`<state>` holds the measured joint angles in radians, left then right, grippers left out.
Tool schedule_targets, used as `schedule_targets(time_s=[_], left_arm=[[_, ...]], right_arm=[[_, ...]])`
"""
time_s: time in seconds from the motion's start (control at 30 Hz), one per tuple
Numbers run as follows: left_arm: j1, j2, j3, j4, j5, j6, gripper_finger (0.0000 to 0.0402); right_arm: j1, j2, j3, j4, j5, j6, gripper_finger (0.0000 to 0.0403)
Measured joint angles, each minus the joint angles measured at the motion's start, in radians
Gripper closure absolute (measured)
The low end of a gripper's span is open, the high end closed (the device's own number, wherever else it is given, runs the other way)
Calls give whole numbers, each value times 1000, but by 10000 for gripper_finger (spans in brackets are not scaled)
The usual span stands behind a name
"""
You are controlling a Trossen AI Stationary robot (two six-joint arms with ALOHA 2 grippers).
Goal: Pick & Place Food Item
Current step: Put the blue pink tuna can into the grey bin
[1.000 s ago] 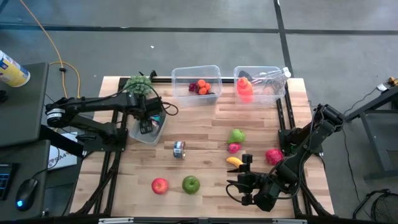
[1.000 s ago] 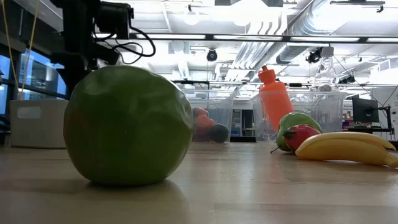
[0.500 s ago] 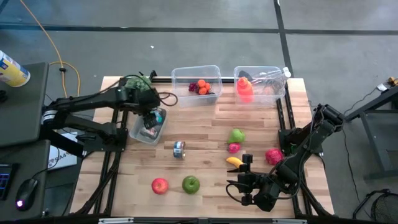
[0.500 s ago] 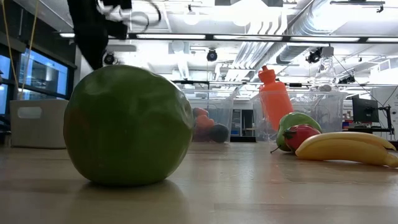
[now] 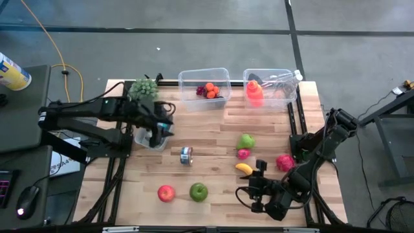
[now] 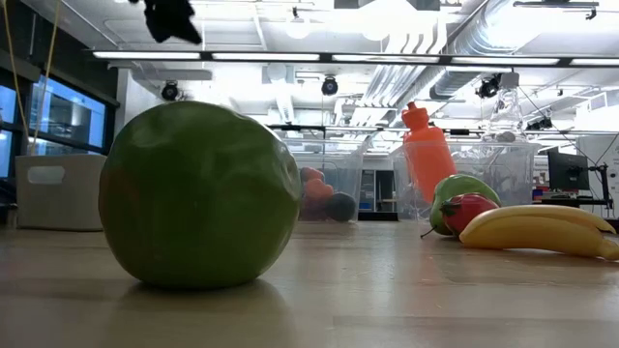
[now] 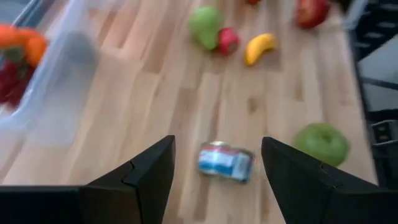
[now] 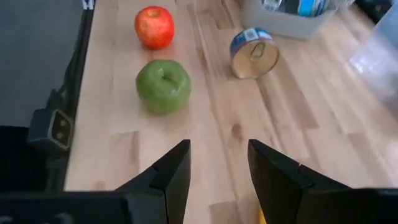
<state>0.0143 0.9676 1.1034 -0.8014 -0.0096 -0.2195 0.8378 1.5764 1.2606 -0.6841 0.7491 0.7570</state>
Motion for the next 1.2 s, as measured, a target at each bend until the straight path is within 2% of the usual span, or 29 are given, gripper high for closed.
schedule_targets(time_s=[0.3, 0.43, 0.53, 0.7, 0.83, 0.93, 1.03, 1.2], left_arm=[[-221, 40, -9, -26, -254, -173, 171], [-312, 108, -18, -57, -380, -259, 171], [-367, 170, -18, -58, -438, -259, 171], [-408, 279, -19, -58, -443, -252, 171], [-440, 381, -19, -57, -404, -265, 171], [-453, 446, -19, -53, -419, -334, 171], [-425, 471, -20, -54, -464, -357, 171], [-396, 459, -20, -61, -467, -278, 171]], right_arm=[[33, 0, 0, -16, 0, 158, 254], [38, 0, 0, -16, 3, 165, 254], [38, 0, 0, -17, 4, 182, 254], [38, 0, 0, -17, 3, 184, 254], [38, 0, 0, -31, 3, 156, 254], [37, 0, 0, -48, 11, 110, 254], [28, 0, 0, -64, 19, 107, 254], [23, 0, 0, -69, 17, 121, 254]])
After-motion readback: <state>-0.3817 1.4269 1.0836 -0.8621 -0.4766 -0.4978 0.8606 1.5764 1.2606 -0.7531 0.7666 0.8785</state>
